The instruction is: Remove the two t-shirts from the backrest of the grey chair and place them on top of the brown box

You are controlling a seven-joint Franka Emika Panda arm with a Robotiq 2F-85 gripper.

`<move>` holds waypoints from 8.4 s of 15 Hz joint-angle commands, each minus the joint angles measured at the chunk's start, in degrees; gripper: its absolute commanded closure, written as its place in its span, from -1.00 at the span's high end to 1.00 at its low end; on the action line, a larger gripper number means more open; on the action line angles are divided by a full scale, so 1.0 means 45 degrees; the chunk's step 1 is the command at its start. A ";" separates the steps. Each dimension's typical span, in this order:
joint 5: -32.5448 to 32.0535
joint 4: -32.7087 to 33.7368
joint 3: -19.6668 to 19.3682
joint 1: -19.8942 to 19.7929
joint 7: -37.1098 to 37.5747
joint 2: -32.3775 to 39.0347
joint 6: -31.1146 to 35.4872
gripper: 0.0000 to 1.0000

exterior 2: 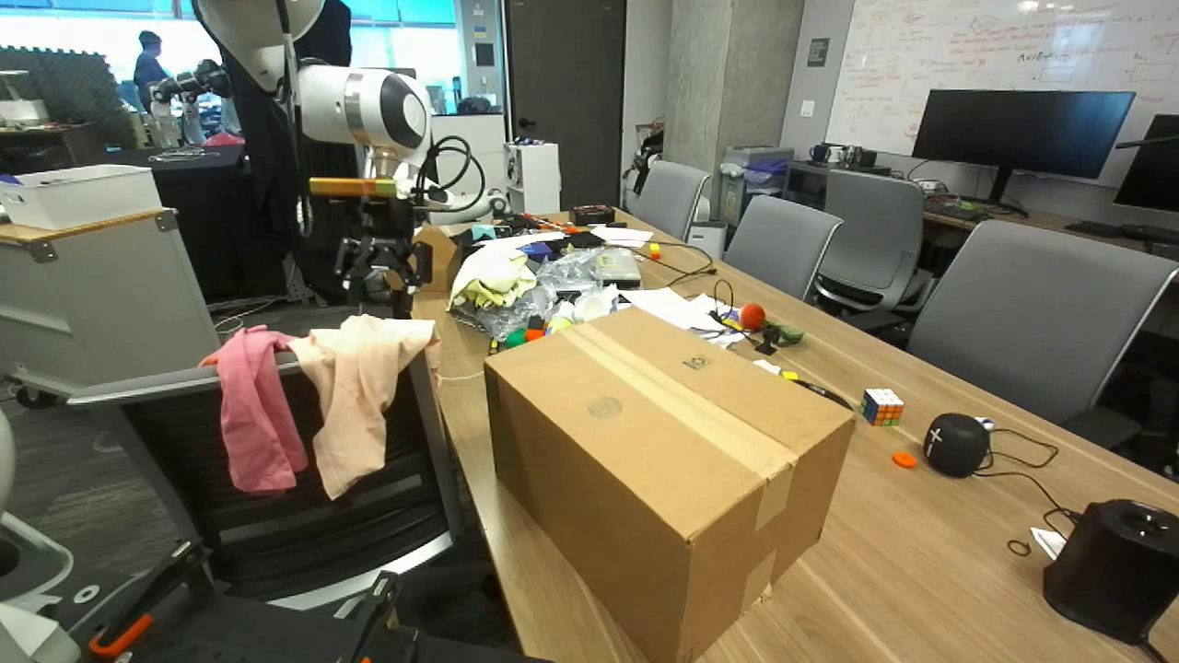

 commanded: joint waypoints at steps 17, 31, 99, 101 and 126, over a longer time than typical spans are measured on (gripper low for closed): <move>-0.0407 0.1142 -0.0305 0.0244 0.0923 0.1167 -0.1128 -0.45; -0.0490 0.2503 -0.1140 -0.0548 0.1398 0.0184 -0.1267 -0.81; -0.1356 -0.2341 -0.0217 -0.1036 0.0583 -0.2558 0.0358 1.00; -0.1140 -0.2508 -0.0052 -0.0862 0.0526 -0.2612 0.0502 1.00; -0.2503 -0.2279 0.1590 0.2836 0.1209 -0.1400 -0.0753 1.00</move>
